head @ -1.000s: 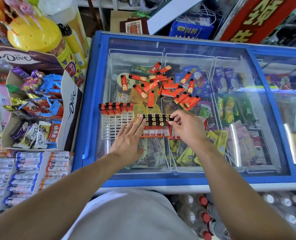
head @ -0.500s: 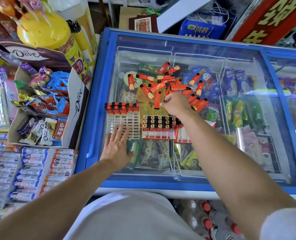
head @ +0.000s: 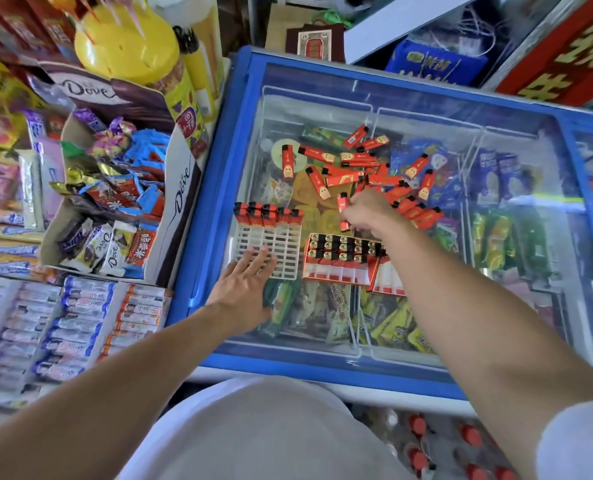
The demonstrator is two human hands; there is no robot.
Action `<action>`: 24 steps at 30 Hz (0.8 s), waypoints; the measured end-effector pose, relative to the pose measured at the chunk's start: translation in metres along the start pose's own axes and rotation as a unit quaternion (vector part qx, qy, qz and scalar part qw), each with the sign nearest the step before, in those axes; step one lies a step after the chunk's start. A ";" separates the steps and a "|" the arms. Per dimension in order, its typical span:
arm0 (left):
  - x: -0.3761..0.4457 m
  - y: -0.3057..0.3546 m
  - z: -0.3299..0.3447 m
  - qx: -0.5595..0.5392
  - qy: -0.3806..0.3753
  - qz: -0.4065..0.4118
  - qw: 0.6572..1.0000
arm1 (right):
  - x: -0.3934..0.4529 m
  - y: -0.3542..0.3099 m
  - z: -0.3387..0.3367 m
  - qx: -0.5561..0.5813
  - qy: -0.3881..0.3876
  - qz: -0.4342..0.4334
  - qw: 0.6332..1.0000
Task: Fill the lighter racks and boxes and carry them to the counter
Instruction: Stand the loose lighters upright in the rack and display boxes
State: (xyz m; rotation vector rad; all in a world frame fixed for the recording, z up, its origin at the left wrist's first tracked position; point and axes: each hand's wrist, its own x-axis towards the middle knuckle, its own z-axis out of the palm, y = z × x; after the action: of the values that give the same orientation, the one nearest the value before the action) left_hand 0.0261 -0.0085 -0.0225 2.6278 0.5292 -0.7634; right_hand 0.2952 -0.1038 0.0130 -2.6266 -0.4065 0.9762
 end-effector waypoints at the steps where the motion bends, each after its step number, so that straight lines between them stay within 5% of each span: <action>1: 0.000 0.000 0.000 -0.003 0.000 0.002 1.000 | -0.008 -0.001 -0.002 0.009 0.008 -0.027 1.000; 8: -0.004 0.004 -0.004 -0.003 -0.002 0.001 1.000 | -0.087 0.007 -0.029 0.106 0.064 -0.185 0.975; 17: -0.007 0.012 0.005 -0.086 0.062 0.017 0.994 | -0.136 0.085 -0.033 0.036 0.102 -0.148 0.983; 21: -0.007 0.034 -0.002 -0.057 0.148 0.115 0.981 | -0.130 0.100 -0.017 0.039 0.122 -0.124 0.984; 24: -0.004 0.050 -0.009 0.002 0.138 0.150 0.979 | -0.124 0.099 -0.006 0.030 0.150 -0.151 0.977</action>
State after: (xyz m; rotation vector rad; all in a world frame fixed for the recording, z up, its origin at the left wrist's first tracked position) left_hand 0.0488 -0.0493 -0.0016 2.7454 0.1904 -0.3087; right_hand 0.2236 -0.2404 0.0517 -2.5030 -0.6626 0.4785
